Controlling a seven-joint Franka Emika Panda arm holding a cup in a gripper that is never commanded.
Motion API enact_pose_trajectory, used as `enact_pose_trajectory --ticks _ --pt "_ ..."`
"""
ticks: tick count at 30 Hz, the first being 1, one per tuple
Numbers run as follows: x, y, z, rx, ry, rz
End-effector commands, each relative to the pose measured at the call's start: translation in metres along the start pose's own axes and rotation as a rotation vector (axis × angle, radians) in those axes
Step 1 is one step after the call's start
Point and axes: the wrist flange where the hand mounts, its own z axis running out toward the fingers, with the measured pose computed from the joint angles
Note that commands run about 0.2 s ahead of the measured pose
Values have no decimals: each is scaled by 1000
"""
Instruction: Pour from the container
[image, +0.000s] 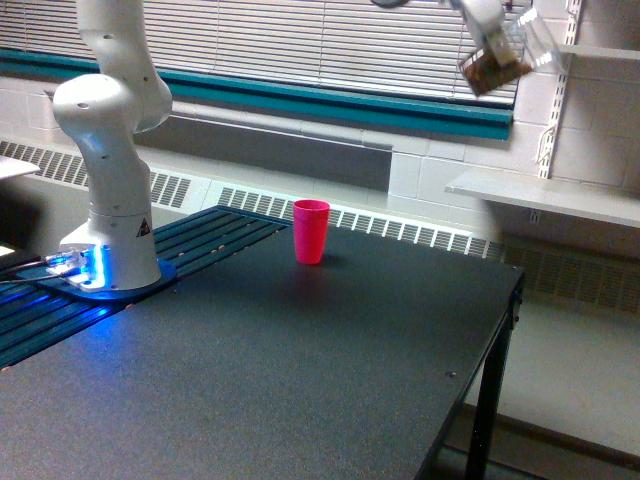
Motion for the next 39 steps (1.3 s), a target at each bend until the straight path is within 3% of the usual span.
enact_pose_trajectory --ticks 1,14,23,39 --pt "-40 -40 -22 52 1 -58" --pt "-117 -84 -27 98 -47 -155" --pt "-179 -108 -32 92 -62 -233" --pt "-282 -126 -66 98 -69 -352"
